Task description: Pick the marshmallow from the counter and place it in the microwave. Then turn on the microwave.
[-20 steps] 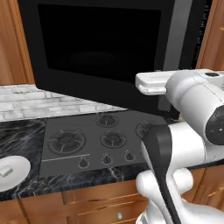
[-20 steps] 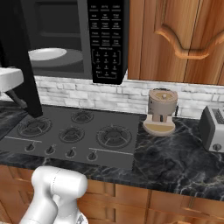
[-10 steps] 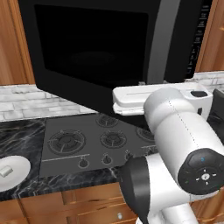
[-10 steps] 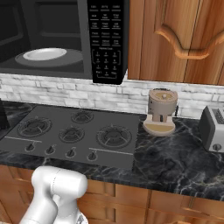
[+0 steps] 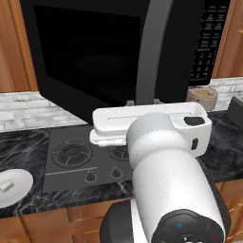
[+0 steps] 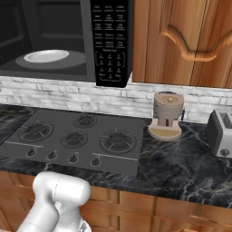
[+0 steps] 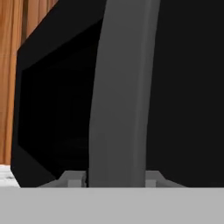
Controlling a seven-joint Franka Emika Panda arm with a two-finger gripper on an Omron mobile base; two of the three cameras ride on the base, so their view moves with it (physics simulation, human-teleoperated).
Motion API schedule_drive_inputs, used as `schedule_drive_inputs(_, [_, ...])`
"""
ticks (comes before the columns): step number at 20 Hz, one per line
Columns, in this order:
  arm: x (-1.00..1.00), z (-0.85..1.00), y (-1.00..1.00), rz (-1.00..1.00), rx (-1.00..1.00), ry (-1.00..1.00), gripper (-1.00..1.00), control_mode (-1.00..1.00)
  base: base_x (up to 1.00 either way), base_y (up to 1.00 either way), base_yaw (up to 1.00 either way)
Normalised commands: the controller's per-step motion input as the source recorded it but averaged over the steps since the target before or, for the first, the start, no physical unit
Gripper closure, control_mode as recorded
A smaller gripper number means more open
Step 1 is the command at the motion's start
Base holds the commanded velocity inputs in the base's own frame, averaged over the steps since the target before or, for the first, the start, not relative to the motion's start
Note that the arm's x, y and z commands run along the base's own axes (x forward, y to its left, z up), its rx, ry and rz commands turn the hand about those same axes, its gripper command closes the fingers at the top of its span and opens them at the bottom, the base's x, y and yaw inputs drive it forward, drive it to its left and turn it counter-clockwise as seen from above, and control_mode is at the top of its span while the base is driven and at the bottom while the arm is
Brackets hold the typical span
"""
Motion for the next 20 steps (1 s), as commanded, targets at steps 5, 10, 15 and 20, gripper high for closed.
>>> schedule_drive_inputs(5, [-0.48, 0.0, -0.02, -0.11, 0.0, 0.0, -1.0, -1.0, 0.0, 0.0, 0.0])
schedule_drive_inputs(10, [-0.55, 0.0, -0.02, -0.07, 0.0, -0.02, -1.0, -1.0, 0.0, 0.0, 0.0])
schedule_drive_inputs(15, [-0.81, 0.08, -0.19, -0.01, 0.0, -0.01, -1.0, -1.0, 0.0, 0.0, 0.0])
schedule_drive_inputs(20, [-0.44, 0.04, -0.73, 0.03, 0.11, 0.07, -1.0, -1.0, 0.0, 0.0, 0.0])
